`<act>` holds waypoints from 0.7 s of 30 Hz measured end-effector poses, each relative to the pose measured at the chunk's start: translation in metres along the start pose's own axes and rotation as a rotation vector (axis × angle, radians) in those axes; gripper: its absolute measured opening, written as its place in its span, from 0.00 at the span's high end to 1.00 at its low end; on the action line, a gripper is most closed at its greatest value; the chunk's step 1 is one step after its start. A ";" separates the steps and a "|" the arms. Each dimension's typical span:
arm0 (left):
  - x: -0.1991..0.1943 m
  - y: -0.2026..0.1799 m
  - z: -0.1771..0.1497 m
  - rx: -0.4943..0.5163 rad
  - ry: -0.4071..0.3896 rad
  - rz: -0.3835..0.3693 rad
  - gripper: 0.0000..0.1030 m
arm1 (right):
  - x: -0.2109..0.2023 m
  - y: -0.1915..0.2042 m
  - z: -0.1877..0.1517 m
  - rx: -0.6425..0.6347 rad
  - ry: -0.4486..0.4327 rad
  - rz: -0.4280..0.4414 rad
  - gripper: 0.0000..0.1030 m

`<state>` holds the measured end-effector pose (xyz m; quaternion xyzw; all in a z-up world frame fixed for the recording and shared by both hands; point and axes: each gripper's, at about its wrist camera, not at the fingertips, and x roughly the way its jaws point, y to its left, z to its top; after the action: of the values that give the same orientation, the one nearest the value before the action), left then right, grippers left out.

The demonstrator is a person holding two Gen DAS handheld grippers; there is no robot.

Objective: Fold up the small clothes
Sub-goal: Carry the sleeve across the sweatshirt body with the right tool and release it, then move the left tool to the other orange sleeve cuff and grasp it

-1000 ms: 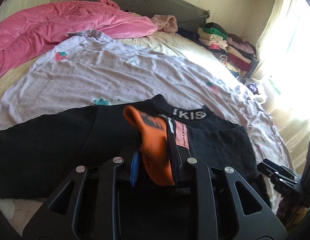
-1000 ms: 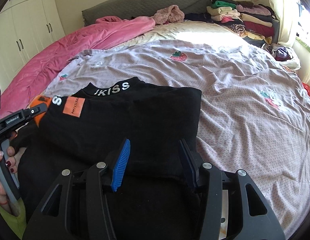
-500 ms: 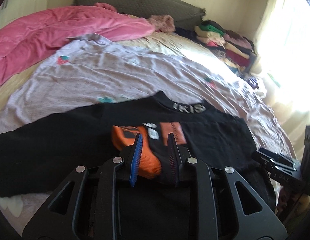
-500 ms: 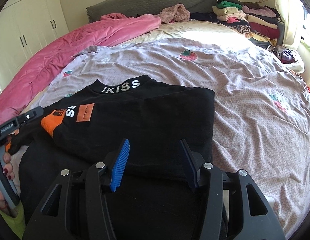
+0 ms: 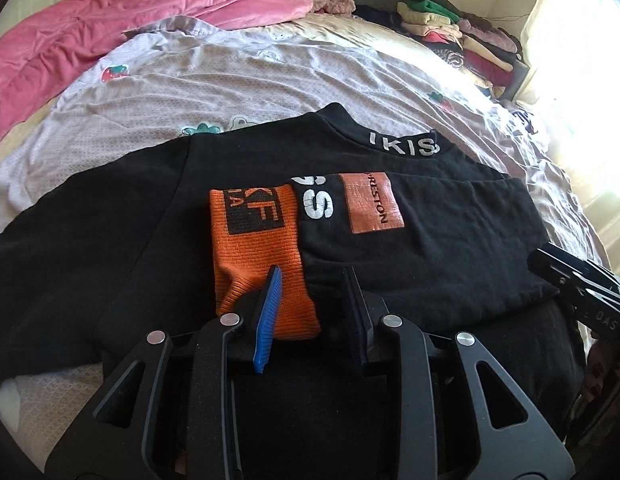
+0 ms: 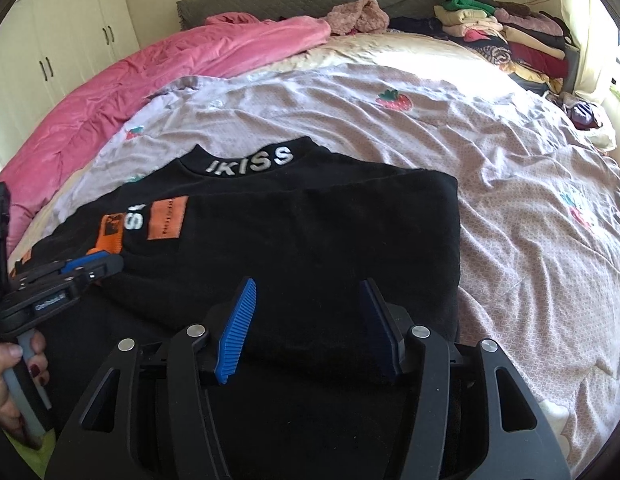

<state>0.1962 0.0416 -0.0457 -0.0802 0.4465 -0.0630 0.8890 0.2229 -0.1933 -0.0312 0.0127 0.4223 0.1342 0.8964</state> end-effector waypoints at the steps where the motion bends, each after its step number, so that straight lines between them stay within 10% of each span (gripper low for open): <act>1: 0.000 0.001 -0.001 0.001 0.000 -0.001 0.77 | 0.004 -0.002 0.000 0.008 0.010 -0.005 0.49; 21: -0.035 -0.001 -0.002 -0.001 -0.063 -0.015 0.36 | -0.008 -0.011 -0.008 0.066 0.006 -0.017 0.34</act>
<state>0.1737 0.0467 -0.0196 -0.0860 0.4176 -0.0666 0.9021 0.2145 -0.2063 -0.0317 0.0383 0.4294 0.1127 0.8952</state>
